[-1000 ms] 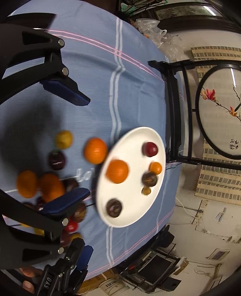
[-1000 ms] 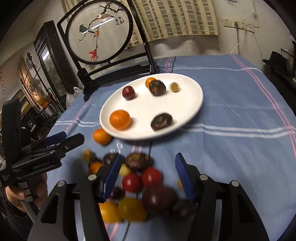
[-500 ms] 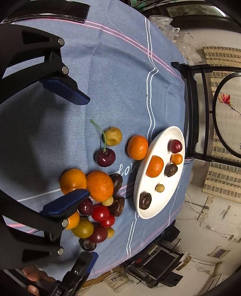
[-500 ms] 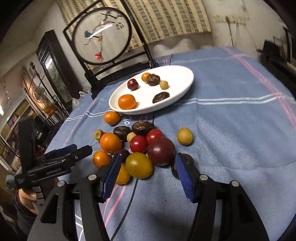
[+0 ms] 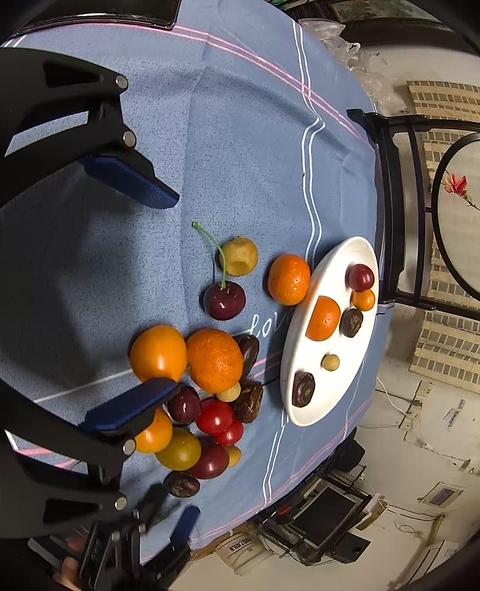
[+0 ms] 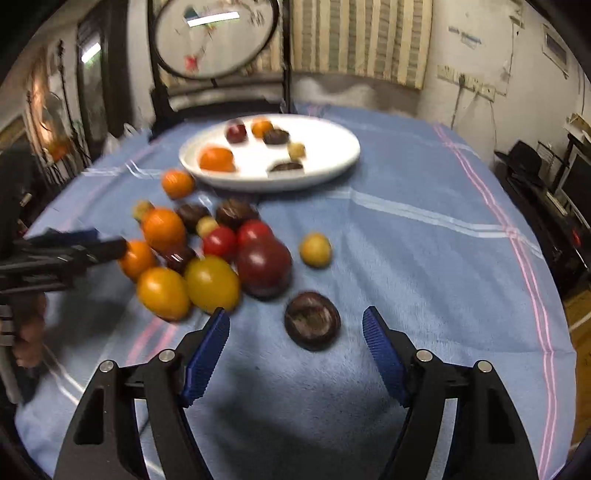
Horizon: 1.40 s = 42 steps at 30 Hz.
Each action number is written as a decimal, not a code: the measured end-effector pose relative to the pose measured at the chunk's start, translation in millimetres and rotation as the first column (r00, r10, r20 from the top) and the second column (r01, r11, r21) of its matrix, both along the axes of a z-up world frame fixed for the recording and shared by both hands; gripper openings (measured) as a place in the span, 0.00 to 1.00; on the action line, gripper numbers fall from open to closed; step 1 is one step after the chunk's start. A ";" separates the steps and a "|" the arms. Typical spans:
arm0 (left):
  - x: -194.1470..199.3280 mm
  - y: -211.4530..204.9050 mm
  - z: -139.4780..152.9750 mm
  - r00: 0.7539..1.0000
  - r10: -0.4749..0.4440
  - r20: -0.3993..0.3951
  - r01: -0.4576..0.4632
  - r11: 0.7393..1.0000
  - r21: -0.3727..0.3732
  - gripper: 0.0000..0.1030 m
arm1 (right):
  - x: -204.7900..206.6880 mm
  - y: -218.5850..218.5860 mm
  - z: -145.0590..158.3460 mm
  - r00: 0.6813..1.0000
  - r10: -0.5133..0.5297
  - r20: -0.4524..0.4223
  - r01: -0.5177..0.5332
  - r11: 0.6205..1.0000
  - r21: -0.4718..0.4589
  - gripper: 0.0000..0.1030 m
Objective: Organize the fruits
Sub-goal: 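Grasp a dark brown round fruit with right tool while left tool grasps an orange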
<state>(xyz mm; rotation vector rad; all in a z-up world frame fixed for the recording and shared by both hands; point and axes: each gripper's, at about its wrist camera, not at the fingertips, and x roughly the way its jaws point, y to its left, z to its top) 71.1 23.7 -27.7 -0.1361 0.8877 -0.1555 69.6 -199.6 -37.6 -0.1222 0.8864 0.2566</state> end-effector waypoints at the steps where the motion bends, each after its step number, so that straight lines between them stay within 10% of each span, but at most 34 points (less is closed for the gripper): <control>1: 0.1 0.1 -0.1 1.000 0.000 -0.001 0.000 1.000 -0.002 0.88 | 4.3 -1.4 -2.6 1.000 -0.009 -0.022 0.010 1.000 0.014 0.72; 7: -0.6 -0.6 0.0 1.000 -0.010 -0.004 0.010 1.000 -0.011 0.88 | 15.1 -6.2 -10.0 0.996 -0.051 -0.069 0.056 0.996 0.069 0.34; 21: -1.9 -24.6 -6.9 0.996 -0.086 -0.021 0.087 0.994 0.062 0.87 | 14.0 -21.1 -5.2 0.997 -0.033 -0.063 0.048 0.968 0.245 0.34; 29: 7.0 -58.2 -12.9 0.988 -0.145 -0.047 0.151 0.973 0.173 0.38 | 8.5 -19.9 -1.1 0.999 -0.017 -0.034 0.025 0.966 0.257 0.34; 42: -3.2 -47.7 36.4 0.982 -0.184 0.029 0.177 0.971 0.159 0.38 | -1.4 -3.4 27.4 0.998 0.020 0.051 -0.032 0.971 0.236 0.34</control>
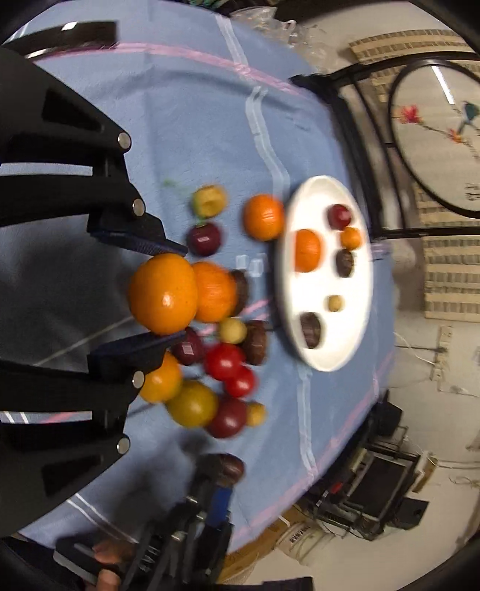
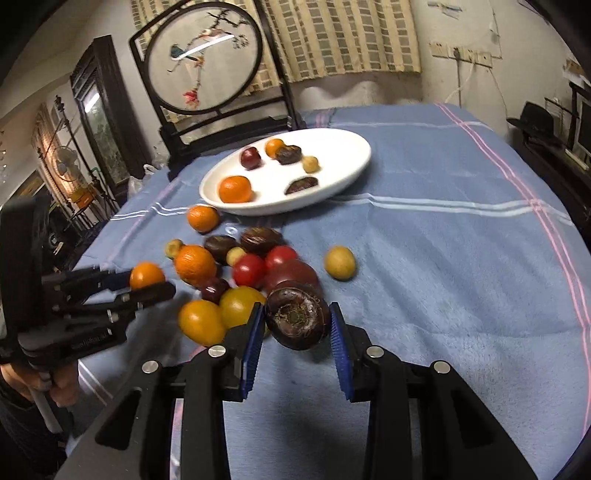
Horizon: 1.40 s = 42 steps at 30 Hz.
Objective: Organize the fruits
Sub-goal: 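Lower both held fruits onto the white plate and open both tools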
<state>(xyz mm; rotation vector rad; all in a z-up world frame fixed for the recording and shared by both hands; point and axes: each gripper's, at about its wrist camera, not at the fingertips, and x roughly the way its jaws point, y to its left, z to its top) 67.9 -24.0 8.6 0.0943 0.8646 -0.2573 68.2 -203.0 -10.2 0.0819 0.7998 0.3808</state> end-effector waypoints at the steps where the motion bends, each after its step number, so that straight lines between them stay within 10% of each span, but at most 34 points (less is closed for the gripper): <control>1: 3.9 -0.1 6.1 1.000 -0.007 0.012 0.007 1.000 -0.004 0.38 | 0.9 4.6 4.8 1.000 0.009 0.006 -0.009 1.000 -0.004 0.34; 9: 76.1 3.8 40.6 0.997 0.047 0.058 -0.046 0.999 -0.019 0.38 | 54.3 72.9 46.7 0.987 0.138 0.087 -0.130 0.987 -0.099 0.34; 22: 170.2 24.6 -2.1 0.982 0.181 -0.059 -0.184 0.982 -0.045 0.38 | 144.7 83.2 -6.0 0.995 0.054 -0.083 -0.057 0.998 -0.033 0.35; 26: 171.3 19.9 -5.0 0.978 0.201 -0.058 -0.203 0.979 -0.027 0.70 | 141.5 80.1 -6.6 0.995 0.065 -0.078 -0.067 0.998 -0.020 0.51; 42: 73.5 37.3 7.4 0.975 0.221 0.016 -0.220 0.974 -0.058 0.81 | 67.3 43.7 10.9 0.999 0.034 -0.014 -0.034 0.999 -0.003 0.59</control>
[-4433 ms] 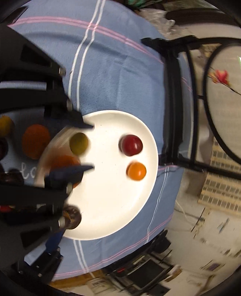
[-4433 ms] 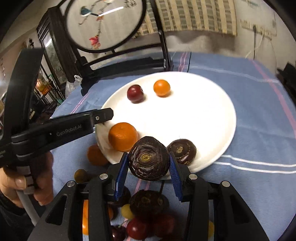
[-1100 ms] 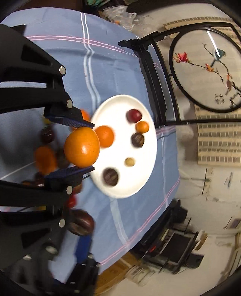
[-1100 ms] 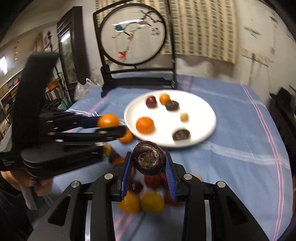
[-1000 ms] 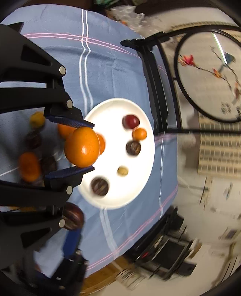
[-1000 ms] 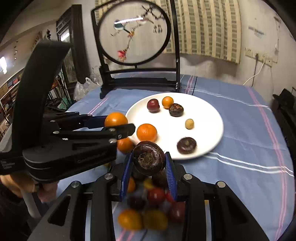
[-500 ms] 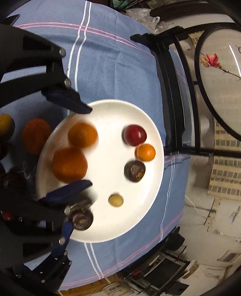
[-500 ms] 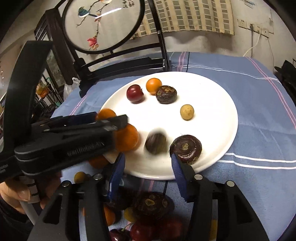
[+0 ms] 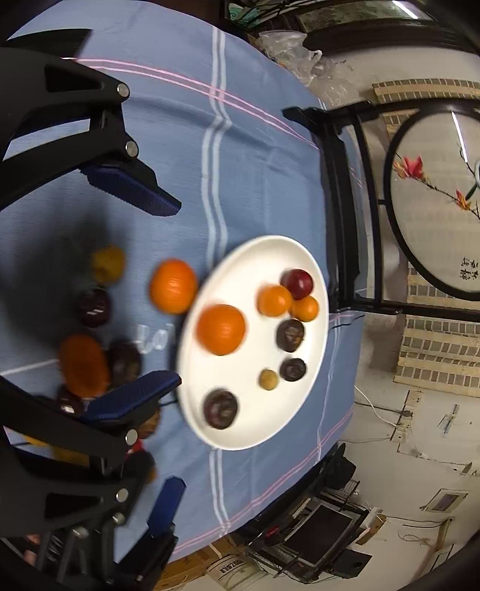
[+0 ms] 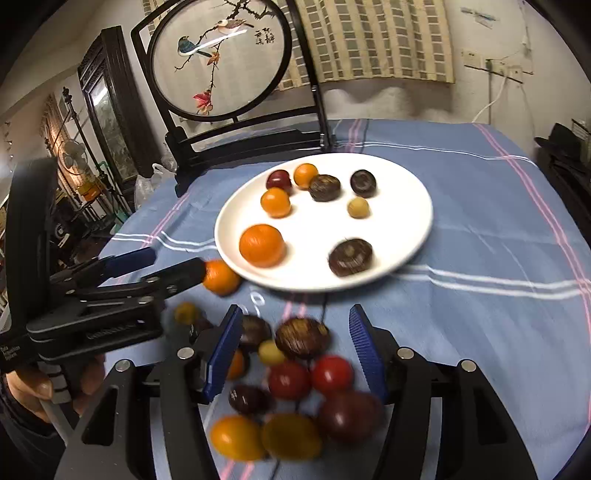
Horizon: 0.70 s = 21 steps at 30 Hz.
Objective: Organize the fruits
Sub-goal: 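Lower both held fruits onto the white plate and open both tools, then move both open tools back toward the remaining fruit cluster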
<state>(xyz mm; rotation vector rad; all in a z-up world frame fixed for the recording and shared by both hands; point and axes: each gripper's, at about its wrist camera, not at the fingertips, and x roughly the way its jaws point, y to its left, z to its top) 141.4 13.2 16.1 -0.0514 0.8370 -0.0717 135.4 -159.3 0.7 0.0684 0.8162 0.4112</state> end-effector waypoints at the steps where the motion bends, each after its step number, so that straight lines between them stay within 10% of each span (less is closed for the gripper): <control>1: -7.9 2.7 -2.1 1.000 0.001 0.002 -0.001 1.000 -0.008 0.81 | -5.6 -4.2 -2.6 1.000 -0.007 0.004 0.007 1.000 0.004 0.59; 21: -43.1 3.6 -35.2 0.998 -0.030 -0.048 0.028 0.998 -0.053 0.85 | -48.7 -16.4 -24.3 1.000 0.017 -0.003 -0.017 0.998 -0.057 0.65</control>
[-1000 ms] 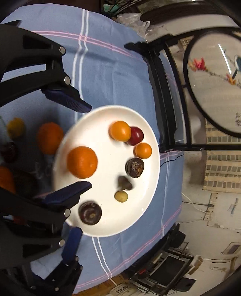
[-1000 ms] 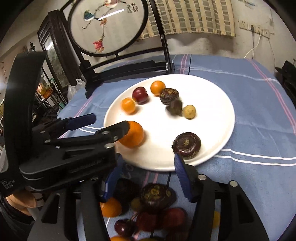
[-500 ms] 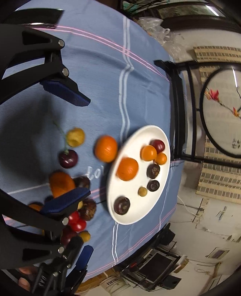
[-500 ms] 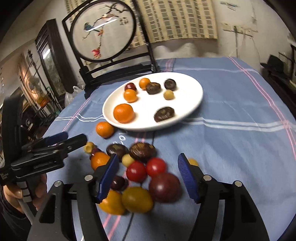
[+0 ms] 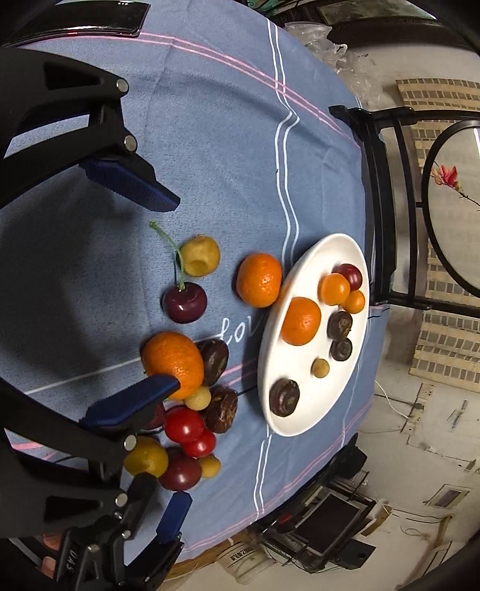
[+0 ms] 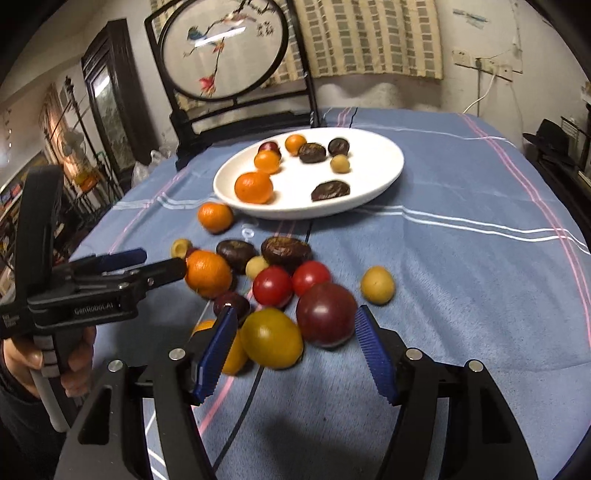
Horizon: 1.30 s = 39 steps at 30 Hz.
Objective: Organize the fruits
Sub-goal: 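Move both open tools back toward the remaining fruit cluster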
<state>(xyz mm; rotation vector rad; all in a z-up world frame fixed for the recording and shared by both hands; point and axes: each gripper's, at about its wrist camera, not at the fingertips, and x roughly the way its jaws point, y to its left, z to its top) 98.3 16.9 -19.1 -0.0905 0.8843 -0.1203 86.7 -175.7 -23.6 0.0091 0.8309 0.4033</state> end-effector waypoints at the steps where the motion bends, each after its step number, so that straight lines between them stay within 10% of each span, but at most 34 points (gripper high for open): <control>1: 0.0 -0.6 0.0 1.000 0.000 -0.002 0.000 1.000 0.005 0.85 | -0.8 1.0 -0.3 1.000 0.003 0.001 -0.003 1.000 -0.007 0.65; 24: -3.9 -2.4 0.5 1.000 0.000 -0.002 0.000 1.000 0.006 0.85 | 1.6 -15.0 -5.5 0.998 -0.040 -0.044 0.041 0.999 0.030 0.66; 39: -40.6 -55.5 3.4 0.977 -0.211 0.019 0.210 0.976 0.052 0.85 | 4.4 -28.8 -6.0 0.993 -0.109 -0.047 0.111 0.992 0.064 0.65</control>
